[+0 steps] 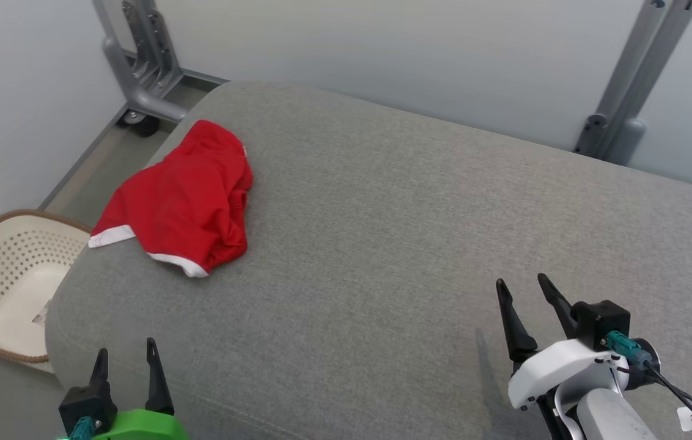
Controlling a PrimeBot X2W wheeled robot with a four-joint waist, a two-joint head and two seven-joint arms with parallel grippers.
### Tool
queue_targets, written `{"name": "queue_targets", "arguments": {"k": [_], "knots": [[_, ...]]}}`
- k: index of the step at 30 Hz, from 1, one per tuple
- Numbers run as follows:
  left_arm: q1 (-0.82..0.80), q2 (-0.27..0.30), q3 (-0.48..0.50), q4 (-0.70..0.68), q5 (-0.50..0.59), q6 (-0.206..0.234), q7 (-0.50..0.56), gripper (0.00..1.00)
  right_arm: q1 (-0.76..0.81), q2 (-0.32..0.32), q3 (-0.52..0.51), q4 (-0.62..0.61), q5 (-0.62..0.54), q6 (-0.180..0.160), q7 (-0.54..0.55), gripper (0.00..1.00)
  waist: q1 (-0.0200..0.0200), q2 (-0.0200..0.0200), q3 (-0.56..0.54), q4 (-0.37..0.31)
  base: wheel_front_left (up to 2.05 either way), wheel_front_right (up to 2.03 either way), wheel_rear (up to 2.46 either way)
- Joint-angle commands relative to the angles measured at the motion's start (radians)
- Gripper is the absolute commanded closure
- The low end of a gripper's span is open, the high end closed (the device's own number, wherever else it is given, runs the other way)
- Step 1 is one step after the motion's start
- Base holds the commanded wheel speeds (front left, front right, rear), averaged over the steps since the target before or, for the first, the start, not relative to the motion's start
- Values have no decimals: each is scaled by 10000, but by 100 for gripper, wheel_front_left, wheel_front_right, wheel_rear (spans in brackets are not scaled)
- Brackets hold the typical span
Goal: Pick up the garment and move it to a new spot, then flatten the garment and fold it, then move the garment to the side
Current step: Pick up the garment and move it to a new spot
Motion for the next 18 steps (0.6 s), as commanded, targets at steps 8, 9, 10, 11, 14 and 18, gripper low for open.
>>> {"name": "queue_targets", "arguments": {"k": [8,9,10,11,14,18], "knots": [[57,39,74,56,-314,-14,6,0,-242,-36,122,115,-24,-14,-29,0,0,0,232,626,0,0,0],[-20,40,70,125,-376,-58,6,0,-211,-36,61,97,-60,-14,-29,0,0,0,248,612,0,0,0],[-102,40,51,193,-444,-103,6,0,-192,-36,7,82,-112,-14,-29,0,0,0,284,582,0,0,0],[-176,40,74,230,-557,-149,6,0,-210,-28,16,65,-151,-14,-29,0,0,0,339,517,0,0,0],[-463,39,75,374,-533,-322,6,0,-353,-39,-59,12,-363,-14,-29,0,0,0,601,256,0,0,0],[-1098,42,244,704,-692,-434,6,0,-567,-37,-15,-134,-629,-14,-29,0,0,0,1102,-174,0,0,0]]}}
